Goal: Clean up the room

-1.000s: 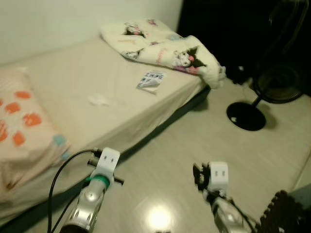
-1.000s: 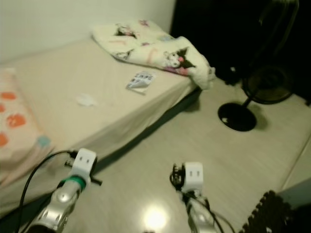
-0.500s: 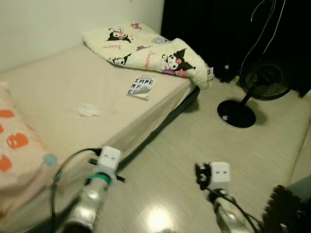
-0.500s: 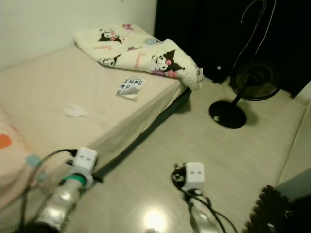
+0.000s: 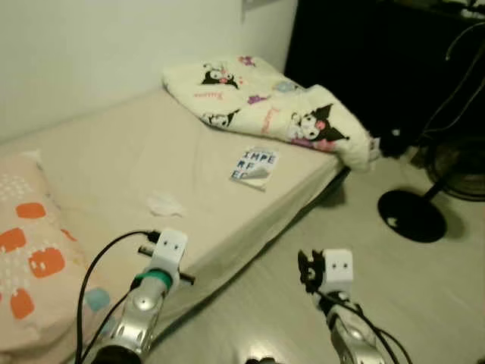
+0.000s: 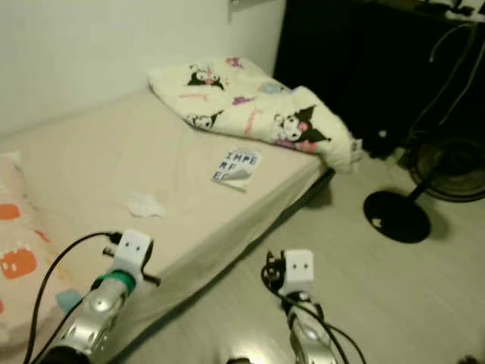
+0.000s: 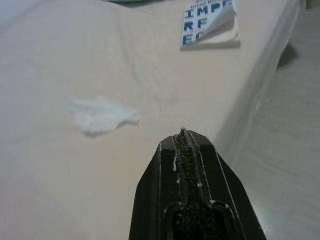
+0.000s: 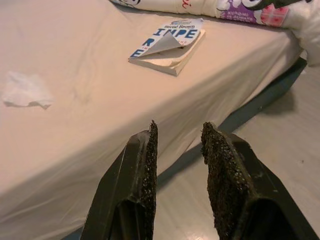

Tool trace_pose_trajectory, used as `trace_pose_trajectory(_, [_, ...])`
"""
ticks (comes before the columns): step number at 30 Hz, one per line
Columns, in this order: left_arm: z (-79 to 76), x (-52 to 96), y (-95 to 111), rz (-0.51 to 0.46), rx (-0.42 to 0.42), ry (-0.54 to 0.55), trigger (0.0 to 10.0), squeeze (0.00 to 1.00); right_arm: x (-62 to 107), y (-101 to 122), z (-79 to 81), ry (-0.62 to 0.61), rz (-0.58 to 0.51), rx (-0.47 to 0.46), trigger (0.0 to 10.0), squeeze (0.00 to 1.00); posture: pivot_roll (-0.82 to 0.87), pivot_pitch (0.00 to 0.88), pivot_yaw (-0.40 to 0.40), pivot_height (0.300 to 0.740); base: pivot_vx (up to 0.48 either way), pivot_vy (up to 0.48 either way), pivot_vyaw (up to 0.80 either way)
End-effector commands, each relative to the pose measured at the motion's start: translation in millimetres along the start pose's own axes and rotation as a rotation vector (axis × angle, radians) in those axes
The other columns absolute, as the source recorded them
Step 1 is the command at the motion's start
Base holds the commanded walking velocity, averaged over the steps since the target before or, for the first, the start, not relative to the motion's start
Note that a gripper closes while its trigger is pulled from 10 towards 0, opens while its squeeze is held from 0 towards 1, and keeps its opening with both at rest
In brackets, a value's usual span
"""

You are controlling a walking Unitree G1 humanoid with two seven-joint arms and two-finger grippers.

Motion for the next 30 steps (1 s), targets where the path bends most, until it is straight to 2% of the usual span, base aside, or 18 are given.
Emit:
trace_pose_trajectory(1, [4.0,3.6,-10,0.03,-0.011,0.005,10.0,0.0,1.1,-2,-0.9,-0.007,0.006,0.001,10.0,0.0,-0.06,0.061,0.037,0.726,0.48,0.0,0.0])
trace_pose_trajectory(5, [3.8,3.9,-11,0.034,-0.008,0.003,10.0,0.0,1.5,-2,-1.3,-0.009,0.006,0.002,10.0,0.0,-0.06,0.065,0.038,0.726,0.407,0.0,0.0])
trace_pose_trajectory(13, [0.8,5.7,-8,0.013,0.0,-0.034,10.0,0.0,2.8,-4,0.0,-0.01,0.01,-0.001,10.0,0.0,-0.05,0.073,0.042,0.726,0.0,0.0,0.0])
trace_pose_trajectory(21, [-0.9,7.7,0,-0.047,-0.058,-0.073,10.0,0.0,4.1,-5,3.7,-0.005,0.015,-0.005,10.0,0.0,-0.05,0.081,0.045,0.726,0.0,0.0,0.0])
trace_pose_trajectory(30, [-4.3,7.6,3,-0.058,-0.032,-0.08,10.0,0.0,4.0,-4,5.3,0.01,0.01,0.016,10.0,0.0,-0.05,0.085,0.043,0.726,0.0,0.0,0.0])
Point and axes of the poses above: a point about 5 cm out from each wrist's last joint towards the gripper, its own x axis pointing back from the gripper into the wrist, its own y axis along the axis of the wrist's last joint, z = x × y, the point moved 5 cm from there along -x, pointing out of the wrist towards the gripper, and after that the axes turned 11 degrees about x, right-handed, at the moved point
